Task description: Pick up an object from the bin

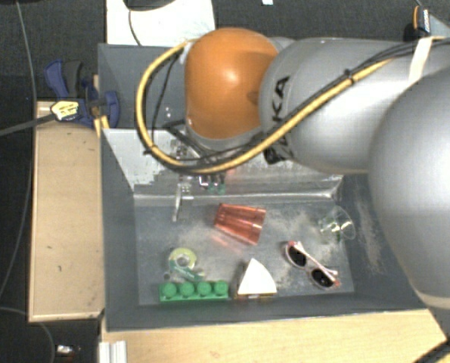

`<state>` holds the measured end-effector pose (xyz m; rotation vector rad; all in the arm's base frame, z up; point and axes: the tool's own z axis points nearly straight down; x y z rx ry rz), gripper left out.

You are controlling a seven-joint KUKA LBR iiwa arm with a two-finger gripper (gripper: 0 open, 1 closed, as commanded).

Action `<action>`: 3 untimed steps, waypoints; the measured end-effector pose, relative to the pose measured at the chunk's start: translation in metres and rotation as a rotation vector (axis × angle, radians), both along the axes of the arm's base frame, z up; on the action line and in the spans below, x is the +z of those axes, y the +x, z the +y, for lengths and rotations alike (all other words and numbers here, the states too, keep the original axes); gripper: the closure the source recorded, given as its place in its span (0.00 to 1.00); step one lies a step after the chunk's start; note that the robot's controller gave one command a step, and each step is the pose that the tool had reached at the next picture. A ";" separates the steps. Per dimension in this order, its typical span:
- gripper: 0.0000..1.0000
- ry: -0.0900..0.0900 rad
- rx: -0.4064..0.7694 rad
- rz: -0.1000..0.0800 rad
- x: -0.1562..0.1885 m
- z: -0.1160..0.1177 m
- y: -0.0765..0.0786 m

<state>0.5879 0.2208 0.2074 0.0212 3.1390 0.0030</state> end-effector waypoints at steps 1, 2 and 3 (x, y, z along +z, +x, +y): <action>0.00 0.000 -0.001 0.000 0.000 0.000 0.000; 0.00 0.000 0.185 0.005 -0.074 0.027 -0.026; 0.00 0.002 0.118 -0.006 -0.069 0.028 -0.015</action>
Offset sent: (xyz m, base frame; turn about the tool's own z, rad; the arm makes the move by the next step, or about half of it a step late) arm -0.0249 0.0259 -0.0719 -0.1840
